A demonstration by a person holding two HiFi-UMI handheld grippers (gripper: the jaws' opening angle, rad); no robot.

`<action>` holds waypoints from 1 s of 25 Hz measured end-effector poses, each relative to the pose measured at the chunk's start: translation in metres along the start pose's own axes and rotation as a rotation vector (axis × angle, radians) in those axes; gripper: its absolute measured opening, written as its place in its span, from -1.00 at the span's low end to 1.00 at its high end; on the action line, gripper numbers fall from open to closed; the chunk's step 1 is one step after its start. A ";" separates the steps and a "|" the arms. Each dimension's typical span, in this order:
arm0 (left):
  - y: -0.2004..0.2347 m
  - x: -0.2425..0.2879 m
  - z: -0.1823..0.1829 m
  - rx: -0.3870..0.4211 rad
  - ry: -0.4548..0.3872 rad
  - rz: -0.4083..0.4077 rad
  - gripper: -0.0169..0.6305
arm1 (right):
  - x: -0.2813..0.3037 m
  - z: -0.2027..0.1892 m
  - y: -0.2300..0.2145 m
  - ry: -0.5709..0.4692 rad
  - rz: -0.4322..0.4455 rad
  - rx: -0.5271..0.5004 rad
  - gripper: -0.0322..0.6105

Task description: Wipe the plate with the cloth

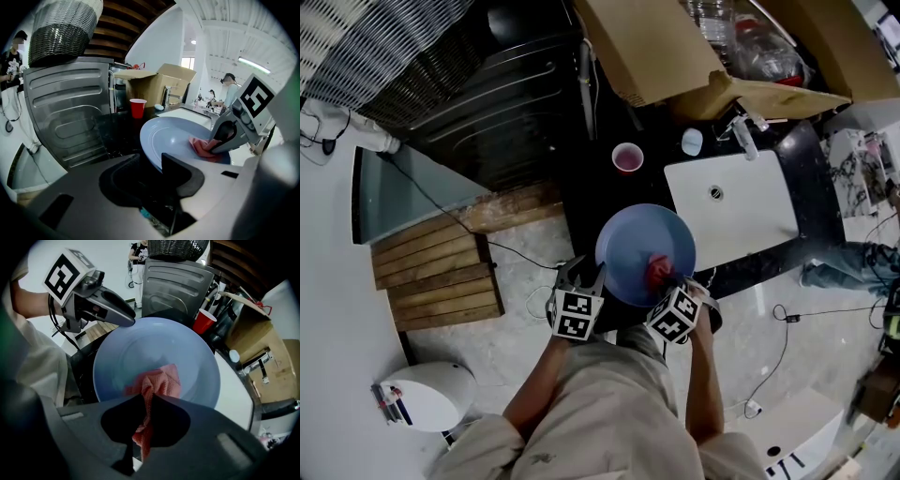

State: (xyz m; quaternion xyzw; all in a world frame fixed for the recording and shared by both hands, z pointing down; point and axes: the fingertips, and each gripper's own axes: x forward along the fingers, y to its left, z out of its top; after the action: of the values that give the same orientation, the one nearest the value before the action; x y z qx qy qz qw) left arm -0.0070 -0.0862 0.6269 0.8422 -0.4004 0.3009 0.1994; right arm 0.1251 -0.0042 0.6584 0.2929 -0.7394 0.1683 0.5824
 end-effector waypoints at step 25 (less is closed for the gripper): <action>-0.004 0.002 -0.002 -0.020 0.008 -0.047 -0.53 | 0.007 -0.011 -0.060 0.051 -0.174 0.029 -0.82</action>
State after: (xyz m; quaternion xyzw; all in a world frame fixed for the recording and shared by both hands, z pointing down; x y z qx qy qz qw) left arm -0.0039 -0.0841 0.6288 0.8482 -0.3827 0.2954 0.2165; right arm 0.1705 -0.0454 0.6628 0.3602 -0.6936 0.1349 0.6090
